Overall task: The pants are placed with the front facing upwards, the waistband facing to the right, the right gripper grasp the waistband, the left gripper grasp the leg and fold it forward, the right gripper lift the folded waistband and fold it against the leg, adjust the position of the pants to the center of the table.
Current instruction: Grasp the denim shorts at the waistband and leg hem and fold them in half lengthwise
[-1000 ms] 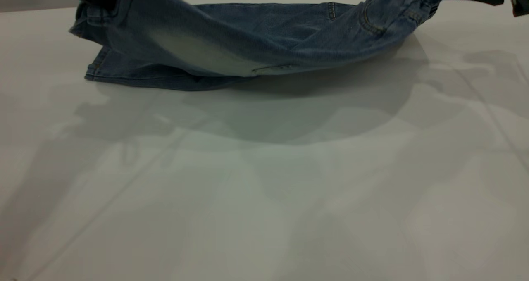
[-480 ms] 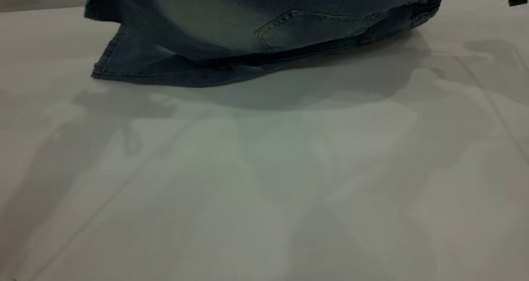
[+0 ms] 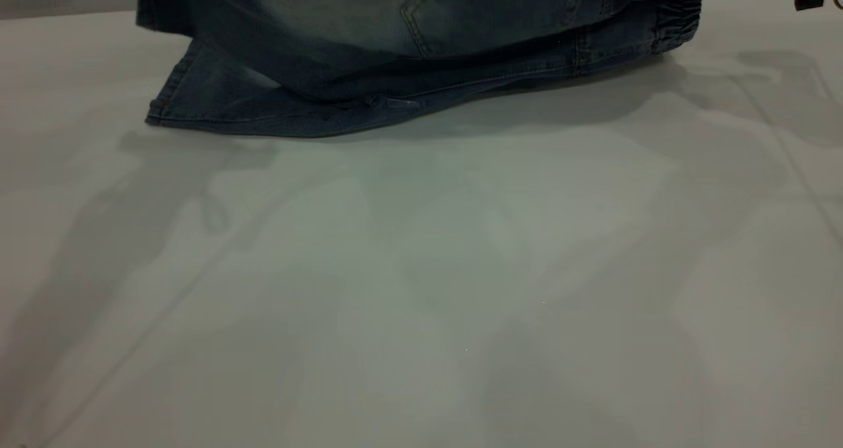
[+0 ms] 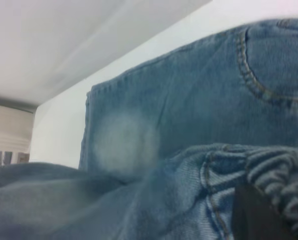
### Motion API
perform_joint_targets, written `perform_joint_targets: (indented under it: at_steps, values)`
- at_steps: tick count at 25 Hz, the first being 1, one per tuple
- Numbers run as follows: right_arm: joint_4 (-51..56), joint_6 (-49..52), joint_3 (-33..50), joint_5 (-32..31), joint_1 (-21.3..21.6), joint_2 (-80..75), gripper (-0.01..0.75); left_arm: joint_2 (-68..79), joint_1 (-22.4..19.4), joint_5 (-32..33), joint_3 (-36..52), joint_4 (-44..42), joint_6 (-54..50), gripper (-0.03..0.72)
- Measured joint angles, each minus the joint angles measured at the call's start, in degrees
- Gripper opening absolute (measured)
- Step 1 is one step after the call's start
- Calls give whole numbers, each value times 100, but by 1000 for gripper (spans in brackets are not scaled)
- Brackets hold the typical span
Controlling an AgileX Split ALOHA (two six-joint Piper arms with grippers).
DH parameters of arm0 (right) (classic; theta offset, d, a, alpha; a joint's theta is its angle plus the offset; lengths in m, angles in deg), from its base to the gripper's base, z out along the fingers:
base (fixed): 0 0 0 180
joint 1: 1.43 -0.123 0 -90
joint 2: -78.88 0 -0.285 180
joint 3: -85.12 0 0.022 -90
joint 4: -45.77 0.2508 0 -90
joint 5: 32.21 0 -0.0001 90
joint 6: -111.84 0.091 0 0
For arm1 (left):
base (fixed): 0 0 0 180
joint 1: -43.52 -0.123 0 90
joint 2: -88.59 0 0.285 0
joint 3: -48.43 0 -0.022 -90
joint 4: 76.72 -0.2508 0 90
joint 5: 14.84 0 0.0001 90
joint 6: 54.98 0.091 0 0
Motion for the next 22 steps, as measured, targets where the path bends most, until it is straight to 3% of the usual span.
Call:
perform_joint_targets:
  at_steps: [9, 22]
  values:
    - [27, 69, -121, 292, -51, -64, 34, 317, -13, -674, -1, -17, 0, 38]
    - [51, -14, -121, 450, -145, -64, 35, 714, -13, -917, -1, -21, 139, 40]
